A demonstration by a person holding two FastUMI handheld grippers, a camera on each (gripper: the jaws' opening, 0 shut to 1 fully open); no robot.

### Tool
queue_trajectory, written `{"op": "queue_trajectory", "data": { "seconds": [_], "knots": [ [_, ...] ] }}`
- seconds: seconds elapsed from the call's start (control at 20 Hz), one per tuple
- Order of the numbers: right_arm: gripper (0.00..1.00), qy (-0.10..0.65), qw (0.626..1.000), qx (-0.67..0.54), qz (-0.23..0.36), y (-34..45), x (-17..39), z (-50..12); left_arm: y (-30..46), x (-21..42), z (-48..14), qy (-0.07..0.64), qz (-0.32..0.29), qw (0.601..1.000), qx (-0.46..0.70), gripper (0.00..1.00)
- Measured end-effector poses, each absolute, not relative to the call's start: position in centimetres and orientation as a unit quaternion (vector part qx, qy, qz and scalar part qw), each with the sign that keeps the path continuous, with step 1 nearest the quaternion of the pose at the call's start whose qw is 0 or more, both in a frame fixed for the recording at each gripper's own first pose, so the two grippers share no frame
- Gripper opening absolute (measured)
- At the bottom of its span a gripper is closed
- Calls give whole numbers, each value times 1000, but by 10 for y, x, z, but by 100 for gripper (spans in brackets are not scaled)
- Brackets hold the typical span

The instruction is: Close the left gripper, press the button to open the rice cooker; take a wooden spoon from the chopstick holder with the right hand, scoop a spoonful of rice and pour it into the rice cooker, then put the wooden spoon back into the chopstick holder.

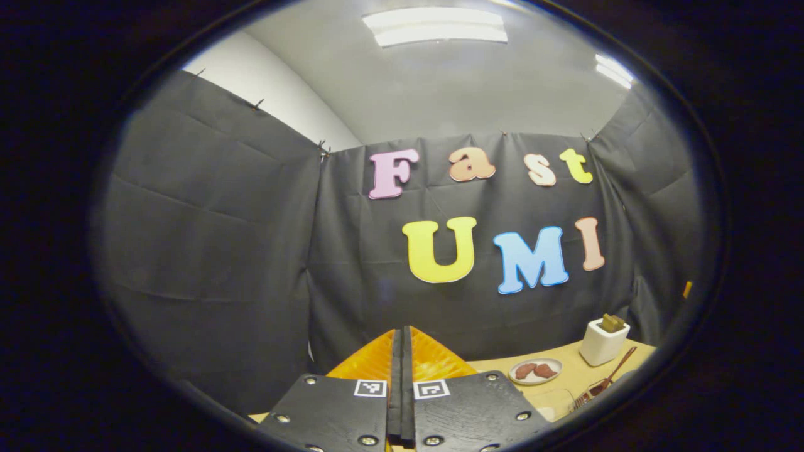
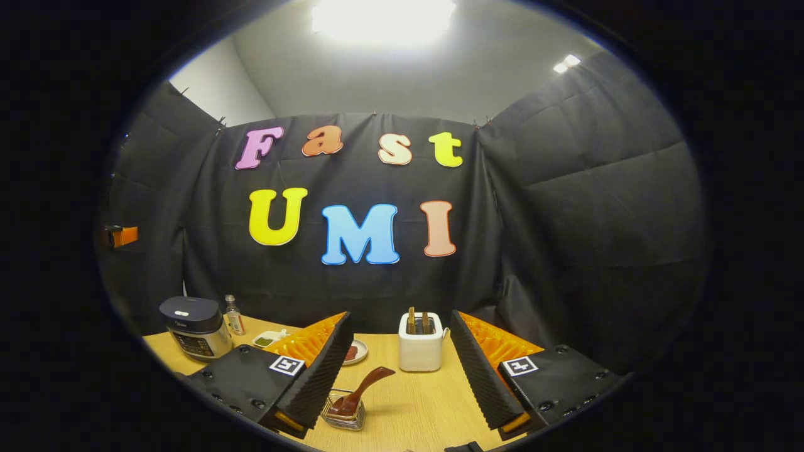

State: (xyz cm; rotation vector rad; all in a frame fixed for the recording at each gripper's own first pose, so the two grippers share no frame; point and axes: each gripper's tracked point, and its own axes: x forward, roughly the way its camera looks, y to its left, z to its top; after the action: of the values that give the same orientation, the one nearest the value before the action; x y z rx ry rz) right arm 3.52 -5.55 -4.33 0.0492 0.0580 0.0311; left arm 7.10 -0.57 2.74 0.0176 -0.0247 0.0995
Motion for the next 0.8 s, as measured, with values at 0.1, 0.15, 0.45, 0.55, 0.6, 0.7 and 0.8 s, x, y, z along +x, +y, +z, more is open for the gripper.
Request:
{"op": "queue_trajectory", "data": {
  "seconds": [0.1,0.15,0.45,0.55,0.6,0.7,0.8],
  "knots": [
    [97,26,999,22,6,-49,39,-42,-2,90,16,-4,37,999,6,1],
    [97,27,999,19,1,-47,41,-42,1,99,10,2,32,999,5,0],
    [98,29,999,15,-24,-31,50,-43,14,147,-49,51,9,999,-8,0],
    [97,37,999,17,-28,-24,54,-48,16,158,-73,72,-3,997,-10,1],
    [97,42,999,17,-27,-19,56,-50,15,163,-86,84,-9,996,-9,1],
    [99,45,999,7,-29,-13,60,-51,16,172,-107,102,-21,995,-8,1],
    [97,46,998,1,-31,-8,65,-50,16,181,-129,121,-29,992,-10,0]
  ]
}}
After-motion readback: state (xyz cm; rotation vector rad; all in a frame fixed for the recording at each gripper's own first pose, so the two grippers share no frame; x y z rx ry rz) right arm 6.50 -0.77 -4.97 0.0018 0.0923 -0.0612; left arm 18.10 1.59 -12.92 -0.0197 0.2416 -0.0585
